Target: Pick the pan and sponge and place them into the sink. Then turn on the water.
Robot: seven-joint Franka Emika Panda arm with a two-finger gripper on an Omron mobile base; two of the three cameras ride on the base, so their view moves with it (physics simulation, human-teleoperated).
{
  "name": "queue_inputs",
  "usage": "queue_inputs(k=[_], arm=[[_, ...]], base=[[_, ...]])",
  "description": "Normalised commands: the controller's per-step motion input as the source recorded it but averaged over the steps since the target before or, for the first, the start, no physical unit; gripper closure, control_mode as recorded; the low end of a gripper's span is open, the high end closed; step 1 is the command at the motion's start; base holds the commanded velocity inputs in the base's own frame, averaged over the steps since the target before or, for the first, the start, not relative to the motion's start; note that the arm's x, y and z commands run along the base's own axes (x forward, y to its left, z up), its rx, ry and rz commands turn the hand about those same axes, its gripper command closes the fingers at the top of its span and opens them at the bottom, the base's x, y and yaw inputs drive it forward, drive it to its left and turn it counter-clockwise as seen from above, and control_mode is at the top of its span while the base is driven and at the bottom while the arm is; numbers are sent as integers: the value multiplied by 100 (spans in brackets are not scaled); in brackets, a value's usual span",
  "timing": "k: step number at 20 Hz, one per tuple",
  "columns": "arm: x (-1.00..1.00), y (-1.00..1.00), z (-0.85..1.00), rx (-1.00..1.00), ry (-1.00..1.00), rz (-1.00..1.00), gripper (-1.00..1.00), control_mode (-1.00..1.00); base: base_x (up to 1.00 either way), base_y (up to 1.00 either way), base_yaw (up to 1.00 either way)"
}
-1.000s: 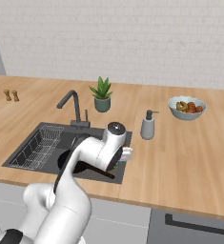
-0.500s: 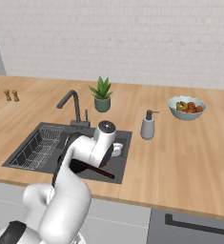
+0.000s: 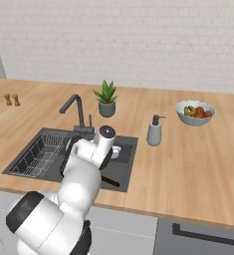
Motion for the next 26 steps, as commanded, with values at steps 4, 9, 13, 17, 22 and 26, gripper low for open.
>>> queue_inputs(k=[4,9,13,17,22,26], arm=[[46,59,-33,0,13,0,100,-100],[57,56,-46,0,21,0,100,-100],[57,27,-46,0,23,0,100,-100],[54,0,-43,0,20,0,100,-100],[51,0,-43,0,14,1,100,-100],[37,0,-49,1,10,2,100,-100]], base=[[0,0,0],[0,0,0],[0,0,0],[0,0,0],[0,0,0],[0,0,0]])
